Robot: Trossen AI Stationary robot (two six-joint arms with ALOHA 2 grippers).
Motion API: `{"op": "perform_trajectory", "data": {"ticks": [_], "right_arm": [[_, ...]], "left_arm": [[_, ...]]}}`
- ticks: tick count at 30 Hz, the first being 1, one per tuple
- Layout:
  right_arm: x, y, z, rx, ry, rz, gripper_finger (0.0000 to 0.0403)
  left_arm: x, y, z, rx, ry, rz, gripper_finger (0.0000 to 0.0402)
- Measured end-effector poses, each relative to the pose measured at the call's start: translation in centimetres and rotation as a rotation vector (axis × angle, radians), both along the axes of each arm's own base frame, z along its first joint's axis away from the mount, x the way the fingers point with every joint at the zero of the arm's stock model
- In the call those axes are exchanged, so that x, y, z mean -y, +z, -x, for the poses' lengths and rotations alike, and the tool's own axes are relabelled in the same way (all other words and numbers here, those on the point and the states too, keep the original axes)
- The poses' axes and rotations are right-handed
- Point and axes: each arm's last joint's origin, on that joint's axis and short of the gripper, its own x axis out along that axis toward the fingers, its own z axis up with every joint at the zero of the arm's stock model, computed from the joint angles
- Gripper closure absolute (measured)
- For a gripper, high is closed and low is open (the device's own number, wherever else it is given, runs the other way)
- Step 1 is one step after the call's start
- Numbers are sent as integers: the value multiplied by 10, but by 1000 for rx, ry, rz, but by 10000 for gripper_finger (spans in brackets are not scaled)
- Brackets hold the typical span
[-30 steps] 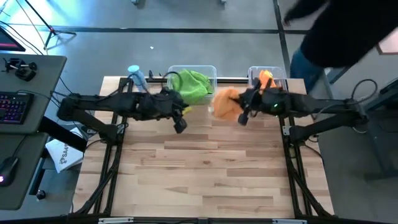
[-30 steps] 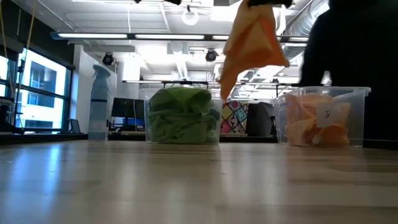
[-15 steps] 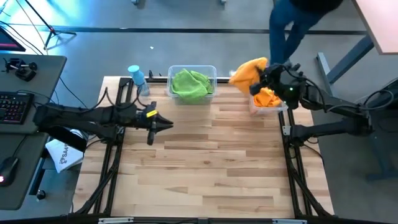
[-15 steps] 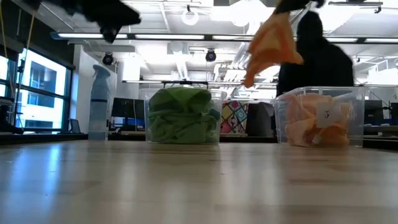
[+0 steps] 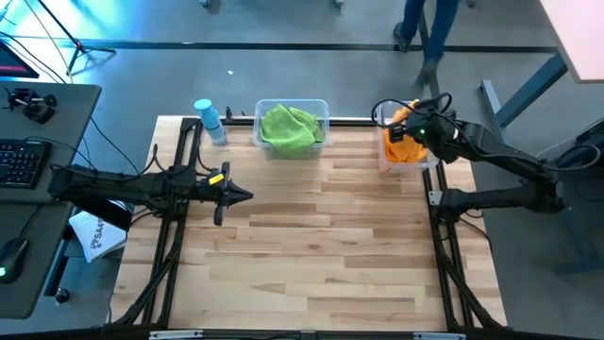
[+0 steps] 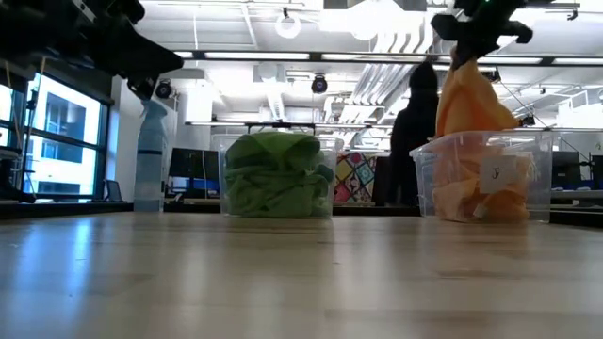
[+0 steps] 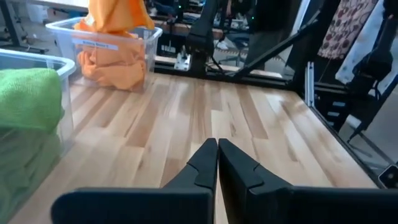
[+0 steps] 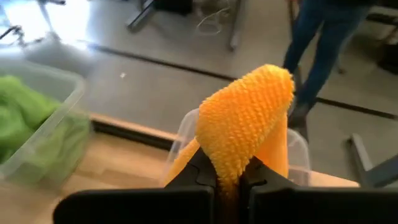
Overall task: Sort microfiber towel by color & place in baskets
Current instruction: Put the orange towel into the right transparent bin
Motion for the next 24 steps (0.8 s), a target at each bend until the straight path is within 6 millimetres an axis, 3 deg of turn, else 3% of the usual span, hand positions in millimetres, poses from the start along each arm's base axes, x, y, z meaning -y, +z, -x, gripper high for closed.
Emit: {"op": "perform_trajectory", "data": {"ticks": [6,13,24], "right_arm": [[32,-15,-4,-45,-24,-141,403],[69,-37,4,-115,-87,-337,403],[75,-39,10,-115,-74,-372,403]], "left_arm": [[0,-2,3,35,-9,-61,401],[1,-2,9,79,-38,-80,401],[1,-38,25,264,-35,-5,401]]}}
